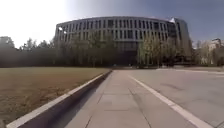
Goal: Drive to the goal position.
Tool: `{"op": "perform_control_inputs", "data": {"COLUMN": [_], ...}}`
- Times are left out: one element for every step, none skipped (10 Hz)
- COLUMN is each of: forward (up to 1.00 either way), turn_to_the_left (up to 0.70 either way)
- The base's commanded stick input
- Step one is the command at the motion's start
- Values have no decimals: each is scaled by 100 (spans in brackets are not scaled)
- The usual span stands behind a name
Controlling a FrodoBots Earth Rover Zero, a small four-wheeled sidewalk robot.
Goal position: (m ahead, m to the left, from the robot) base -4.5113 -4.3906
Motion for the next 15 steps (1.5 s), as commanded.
{"op": "perform_control_inputs", "data": {"forward": [11, 11, 10, 11, 11, 11, 11, 10, 11, 11, 10, 11, 10, 10, 10], "turn_to_the_left": [0, 0, 0, 0, 0, 0, 0, 0, 0, 0, 0, 0, 0, 0, 0]}}
